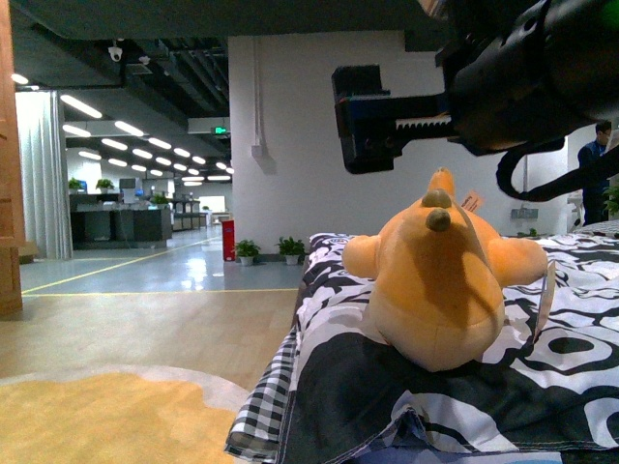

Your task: Put away toys

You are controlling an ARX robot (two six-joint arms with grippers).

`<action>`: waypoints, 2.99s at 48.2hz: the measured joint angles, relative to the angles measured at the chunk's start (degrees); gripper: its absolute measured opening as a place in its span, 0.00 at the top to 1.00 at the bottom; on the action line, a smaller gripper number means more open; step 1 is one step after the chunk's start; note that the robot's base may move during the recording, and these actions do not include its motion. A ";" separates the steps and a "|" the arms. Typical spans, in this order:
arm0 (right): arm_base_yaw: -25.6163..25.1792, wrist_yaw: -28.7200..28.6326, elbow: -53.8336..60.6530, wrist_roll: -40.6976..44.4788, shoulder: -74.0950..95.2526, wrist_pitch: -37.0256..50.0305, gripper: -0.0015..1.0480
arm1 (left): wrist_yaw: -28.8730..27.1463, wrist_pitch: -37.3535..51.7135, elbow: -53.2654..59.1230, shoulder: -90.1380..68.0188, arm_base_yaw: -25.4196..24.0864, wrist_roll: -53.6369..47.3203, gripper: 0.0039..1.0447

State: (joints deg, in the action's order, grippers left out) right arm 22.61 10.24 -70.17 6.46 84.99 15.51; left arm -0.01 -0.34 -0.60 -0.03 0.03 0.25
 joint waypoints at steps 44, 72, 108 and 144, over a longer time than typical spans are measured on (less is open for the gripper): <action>-5.18 1.18 8.02 -3.54 7.98 5.92 0.06 | 0.00 0.00 0.00 0.00 0.00 0.00 0.06; -4.90 -9.03 4.92 -5.86 -2.62 -1.16 0.85 | 0.02 0.00 0.00 0.00 0.00 0.02 0.06; -35.54 -50.42 39.65 -21.00 -52.63 8.22 0.91 | 0.02 0.00 0.00 0.00 0.00 0.00 0.06; -21.99 -29.79 67.17 -19.19 -77.94 2.16 0.91 | 0.02 0.00 0.00 0.00 0.00 0.00 0.06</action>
State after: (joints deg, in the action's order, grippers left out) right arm 0.62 -19.55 -3.01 -12.73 7.05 17.67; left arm 0.01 -0.34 -0.60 -0.03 0.03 0.25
